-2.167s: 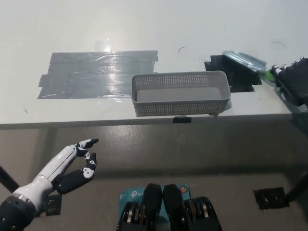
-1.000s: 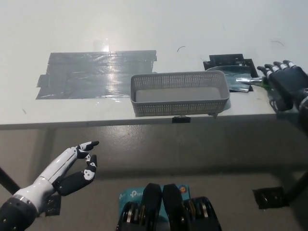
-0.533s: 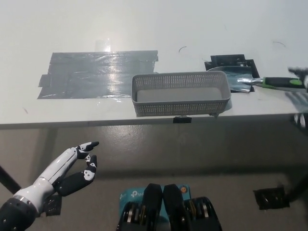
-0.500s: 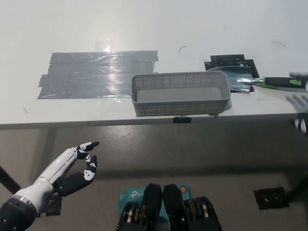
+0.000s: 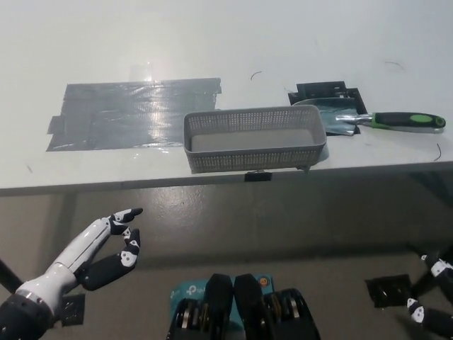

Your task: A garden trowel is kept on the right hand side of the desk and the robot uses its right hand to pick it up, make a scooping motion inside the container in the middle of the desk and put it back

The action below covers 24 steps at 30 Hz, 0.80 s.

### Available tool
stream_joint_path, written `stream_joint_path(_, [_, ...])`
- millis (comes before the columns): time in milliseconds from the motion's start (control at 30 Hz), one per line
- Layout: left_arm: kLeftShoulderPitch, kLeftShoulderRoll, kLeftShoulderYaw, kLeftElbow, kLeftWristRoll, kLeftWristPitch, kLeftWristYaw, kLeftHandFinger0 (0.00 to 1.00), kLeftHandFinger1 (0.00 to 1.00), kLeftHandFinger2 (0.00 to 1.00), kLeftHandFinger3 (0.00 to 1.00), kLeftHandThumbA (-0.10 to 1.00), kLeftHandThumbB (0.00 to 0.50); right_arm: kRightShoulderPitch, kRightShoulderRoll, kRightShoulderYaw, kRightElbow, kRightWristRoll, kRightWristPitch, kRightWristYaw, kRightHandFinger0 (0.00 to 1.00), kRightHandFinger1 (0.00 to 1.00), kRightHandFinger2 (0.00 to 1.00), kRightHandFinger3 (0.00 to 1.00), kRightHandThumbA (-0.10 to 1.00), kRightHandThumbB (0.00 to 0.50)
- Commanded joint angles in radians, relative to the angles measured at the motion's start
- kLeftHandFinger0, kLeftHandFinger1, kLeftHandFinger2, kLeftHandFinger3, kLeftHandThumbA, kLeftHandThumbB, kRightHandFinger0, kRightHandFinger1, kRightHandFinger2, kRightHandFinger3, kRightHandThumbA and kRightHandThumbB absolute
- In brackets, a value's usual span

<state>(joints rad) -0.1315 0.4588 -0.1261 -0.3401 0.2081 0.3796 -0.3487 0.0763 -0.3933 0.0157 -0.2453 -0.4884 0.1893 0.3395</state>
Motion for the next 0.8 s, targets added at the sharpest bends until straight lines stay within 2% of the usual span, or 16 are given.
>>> stream_joint_path(0, [-0.004,-0.003,0.015,-0.024,0.019,-0.008,0.026,1.00,1.00,1.00,0.76,-0.10,0.071,-0.062,-0.026,-0.032,0.012,0.084,0.001,0.000,1.00,1.00,1.00,1.00,0.41,0.235])
stream_joint_path(67, [-0.010,-0.007,0.016,-0.014,0.019,-0.014,0.027,1.00,1.00,1.00,0.77,-0.10,0.071,-0.067,-0.042,-0.026,0.010,0.092,0.010,0.023,1.00,1.00,1.00,1.00,0.42,0.219])
stream_joint_path(300, [0.006,-0.012,0.018,-0.015,0.026,0.009,0.025,1.00,1.00,1.00,0.79,-0.10,0.070,-0.069,-0.069,0.005,0.021,0.147,0.015,0.076,1.00,1.00,1.00,1.00,0.42,0.227])
stream_joint_path(333, [0.006,-0.014,0.020,-0.013,0.021,0.005,0.025,1.00,1.00,1.00,0.78,-0.10,0.069,-0.070,-0.072,0.007,0.018,0.157,0.028,0.088,0.97,1.00,1.00,1.00,0.40,0.218])
stream_joint_path(367, [0.006,-0.017,0.017,-0.006,0.024,0.001,0.027,1.00,1.00,1.00,0.77,-0.10,0.073,-0.072,-0.077,0.007,0.021,0.173,0.031,0.095,0.82,0.94,1.00,1.00,0.32,0.203])
stream_joint_path(400, [0.006,-0.017,0.017,-0.006,0.023,0.007,0.025,1.00,1.00,1.00,0.77,-0.10,0.073,-0.074,-0.076,0.007,0.021,0.179,0.037,0.097,0.76,0.88,1.00,1.00,0.31,0.204])
stream_joint_path(533, [0.013,-0.027,0.017,0.013,0.014,-0.016,0.030,1.00,1.00,1.00,0.77,-0.10,0.079,-0.070,-0.082,0.013,0.021,0.192,0.044,0.100,0.66,0.76,0.90,1.00,0.23,0.186])
stream_joint_path(567, [0.014,-0.027,0.015,0.002,0.019,0.009,0.026,1.00,1.00,1.00,0.78,-0.10,0.078,-0.072,-0.087,0.022,0.022,0.182,0.059,0.108,0.65,0.72,0.85,1.00,0.25,0.182])
stream_joint_path(633, [0.013,-0.027,0.020,0.010,0.010,-0.008,0.024,1.00,1.00,1.00,0.77,-0.10,0.077,-0.078,-0.092,0.033,0.021,0.182,0.078,0.119,0.63,0.67,0.79,1.00,0.25,0.179])
stream_joint_path(767, [-0.003,-0.028,0.019,0.023,0.011,0.008,0.019,1.00,1.00,1.00,0.81,-0.10,0.072,-0.102,-0.118,0.059,0.034,0.183,0.110,0.155,0.67,0.70,0.80,1.00,0.28,0.165])
